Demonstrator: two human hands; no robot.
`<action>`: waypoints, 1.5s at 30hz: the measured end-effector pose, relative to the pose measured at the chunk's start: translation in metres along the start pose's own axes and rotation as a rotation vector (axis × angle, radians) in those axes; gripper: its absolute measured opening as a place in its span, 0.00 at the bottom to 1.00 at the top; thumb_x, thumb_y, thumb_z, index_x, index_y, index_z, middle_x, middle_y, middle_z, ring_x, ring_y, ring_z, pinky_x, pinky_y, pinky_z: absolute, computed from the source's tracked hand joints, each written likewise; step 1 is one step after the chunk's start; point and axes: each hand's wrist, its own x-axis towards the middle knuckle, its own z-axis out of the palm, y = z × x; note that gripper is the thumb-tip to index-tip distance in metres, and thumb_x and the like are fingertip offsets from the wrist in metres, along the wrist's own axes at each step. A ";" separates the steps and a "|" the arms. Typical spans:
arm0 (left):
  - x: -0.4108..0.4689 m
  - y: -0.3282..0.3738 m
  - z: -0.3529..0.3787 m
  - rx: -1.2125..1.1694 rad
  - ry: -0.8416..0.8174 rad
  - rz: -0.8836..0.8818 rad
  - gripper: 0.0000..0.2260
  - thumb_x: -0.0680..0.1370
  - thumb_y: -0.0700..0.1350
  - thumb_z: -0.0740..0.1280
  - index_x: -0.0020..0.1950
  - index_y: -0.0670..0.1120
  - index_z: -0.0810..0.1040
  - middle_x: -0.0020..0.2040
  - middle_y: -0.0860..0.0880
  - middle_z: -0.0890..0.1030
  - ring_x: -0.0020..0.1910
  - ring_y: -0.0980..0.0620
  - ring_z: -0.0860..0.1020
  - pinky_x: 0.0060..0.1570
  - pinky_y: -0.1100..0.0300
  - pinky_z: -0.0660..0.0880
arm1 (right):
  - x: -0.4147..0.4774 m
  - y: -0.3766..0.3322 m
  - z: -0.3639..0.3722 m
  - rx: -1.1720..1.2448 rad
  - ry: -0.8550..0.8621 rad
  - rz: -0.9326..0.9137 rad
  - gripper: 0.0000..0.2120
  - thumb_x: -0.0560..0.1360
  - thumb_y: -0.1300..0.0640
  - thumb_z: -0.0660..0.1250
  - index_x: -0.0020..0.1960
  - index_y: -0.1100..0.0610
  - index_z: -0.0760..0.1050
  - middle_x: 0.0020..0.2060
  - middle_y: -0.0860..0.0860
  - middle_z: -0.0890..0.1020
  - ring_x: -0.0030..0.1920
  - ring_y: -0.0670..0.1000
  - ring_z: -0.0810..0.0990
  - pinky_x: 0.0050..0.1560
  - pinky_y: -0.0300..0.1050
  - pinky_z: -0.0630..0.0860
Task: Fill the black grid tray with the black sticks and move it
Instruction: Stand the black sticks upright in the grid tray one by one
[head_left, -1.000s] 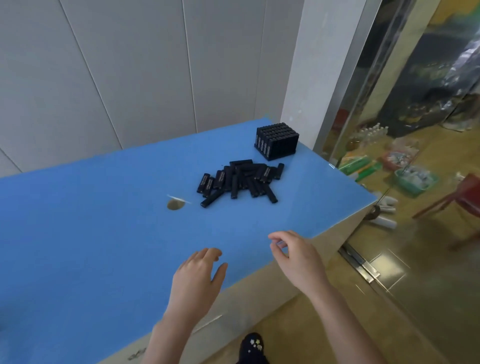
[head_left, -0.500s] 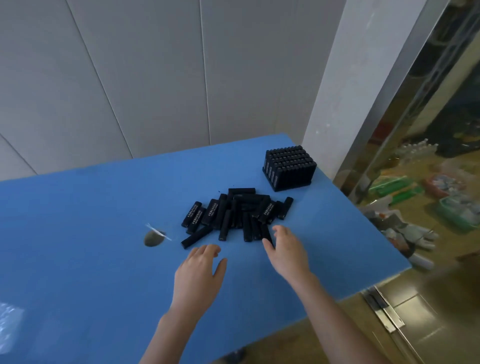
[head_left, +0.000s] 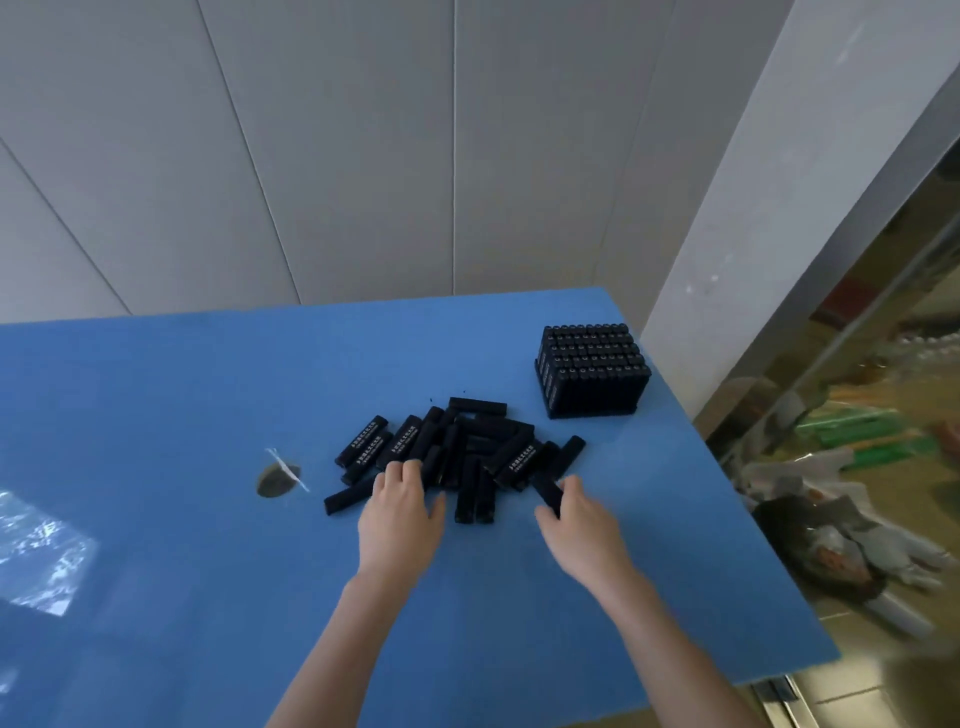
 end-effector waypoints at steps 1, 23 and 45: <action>0.004 0.004 0.002 0.018 -0.004 -0.013 0.18 0.79 0.53 0.59 0.64 0.43 0.66 0.61 0.48 0.70 0.61 0.50 0.68 0.45 0.62 0.71 | 0.006 -0.001 -0.003 0.044 0.030 -0.001 0.10 0.77 0.53 0.57 0.54 0.59 0.67 0.35 0.51 0.73 0.36 0.55 0.73 0.33 0.46 0.66; 0.034 0.052 0.030 0.119 -0.122 -0.350 0.27 0.71 0.57 0.68 0.59 0.40 0.64 0.58 0.45 0.73 0.59 0.47 0.72 0.47 0.58 0.71 | 0.079 -0.037 -0.010 -0.250 -0.028 -0.003 0.19 0.67 0.40 0.65 0.38 0.56 0.71 0.30 0.47 0.71 0.36 0.52 0.73 0.27 0.39 0.61; -0.007 0.031 0.023 -0.889 0.067 -0.569 0.05 0.73 0.38 0.63 0.40 0.44 0.68 0.35 0.47 0.71 0.31 0.50 0.69 0.30 0.60 0.69 | 0.047 -0.011 -0.021 0.813 -0.423 0.096 0.12 0.73 0.54 0.65 0.35 0.56 0.66 0.26 0.48 0.69 0.27 0.46 0.65 0.30 0.38 0.63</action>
